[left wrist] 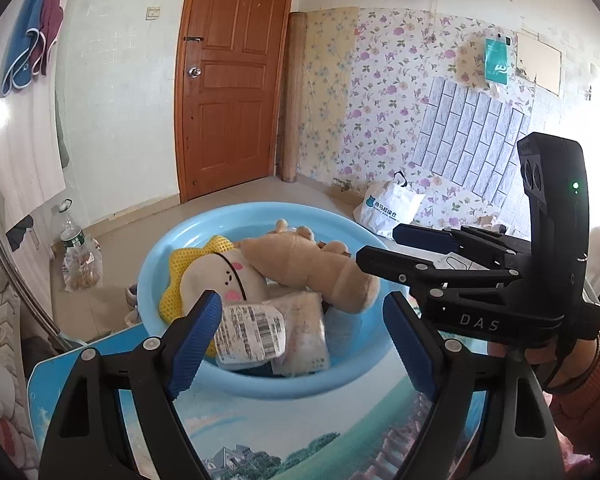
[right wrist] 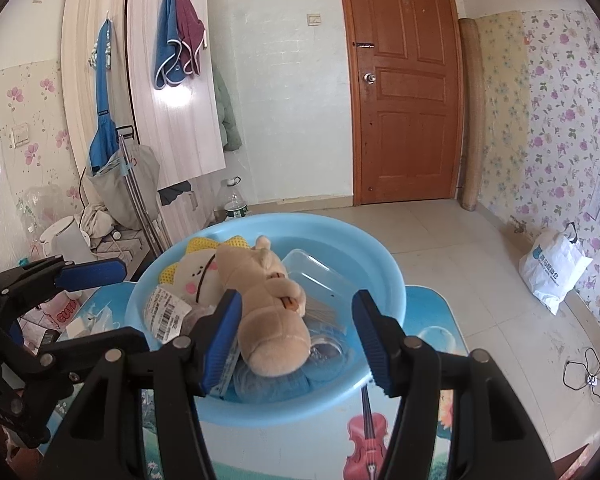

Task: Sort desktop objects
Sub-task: 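Open both grippers to drop the bag and plush toy into the basin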

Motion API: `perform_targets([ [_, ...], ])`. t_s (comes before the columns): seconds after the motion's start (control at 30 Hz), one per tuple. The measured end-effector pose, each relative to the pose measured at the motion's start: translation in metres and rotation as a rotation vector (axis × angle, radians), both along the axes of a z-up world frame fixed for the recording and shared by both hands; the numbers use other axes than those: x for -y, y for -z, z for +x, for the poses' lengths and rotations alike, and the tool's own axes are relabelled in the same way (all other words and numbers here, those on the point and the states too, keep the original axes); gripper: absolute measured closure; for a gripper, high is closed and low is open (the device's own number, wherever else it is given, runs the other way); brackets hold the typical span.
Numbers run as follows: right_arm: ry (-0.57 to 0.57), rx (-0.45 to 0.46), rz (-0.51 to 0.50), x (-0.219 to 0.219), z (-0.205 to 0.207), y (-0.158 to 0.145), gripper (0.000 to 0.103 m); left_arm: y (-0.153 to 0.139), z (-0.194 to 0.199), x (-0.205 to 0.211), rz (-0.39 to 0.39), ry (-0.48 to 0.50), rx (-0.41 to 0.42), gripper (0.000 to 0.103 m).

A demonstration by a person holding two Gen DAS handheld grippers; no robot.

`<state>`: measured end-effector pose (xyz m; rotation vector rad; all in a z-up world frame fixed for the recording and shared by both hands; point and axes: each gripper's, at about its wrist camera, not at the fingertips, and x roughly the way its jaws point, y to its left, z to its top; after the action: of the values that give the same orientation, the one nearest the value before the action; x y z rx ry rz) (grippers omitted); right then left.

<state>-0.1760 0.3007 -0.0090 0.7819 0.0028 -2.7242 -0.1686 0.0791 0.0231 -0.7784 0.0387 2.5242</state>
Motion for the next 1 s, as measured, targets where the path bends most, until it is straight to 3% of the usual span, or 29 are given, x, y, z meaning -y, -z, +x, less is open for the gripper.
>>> perform_targets([
  [0.23,0.016,0.018,-0.002,0.000,0.020,0.009,0.046,0.006,0.021,0.021,-0.003,-0.055,0.035,0.020],
  [0.37,0.010,0.036,0.004,0.006,0.030,0.013,0.046,0.007,0.031,0.035,-0.045,-0.110,0.083,0.014],
  [0.53,-0.001,0.063,-0.006,0.014,0.044,0.017,0.046,0.011,0.045,0.052,-0.027,-0.163,0.155,0.013],
  [1.0,-0.073,0.158,0.014,0.047,0.071,0.041,0.046,0.044,0.074,0.084,-0.045,-0.237,0.232,0.011],
])
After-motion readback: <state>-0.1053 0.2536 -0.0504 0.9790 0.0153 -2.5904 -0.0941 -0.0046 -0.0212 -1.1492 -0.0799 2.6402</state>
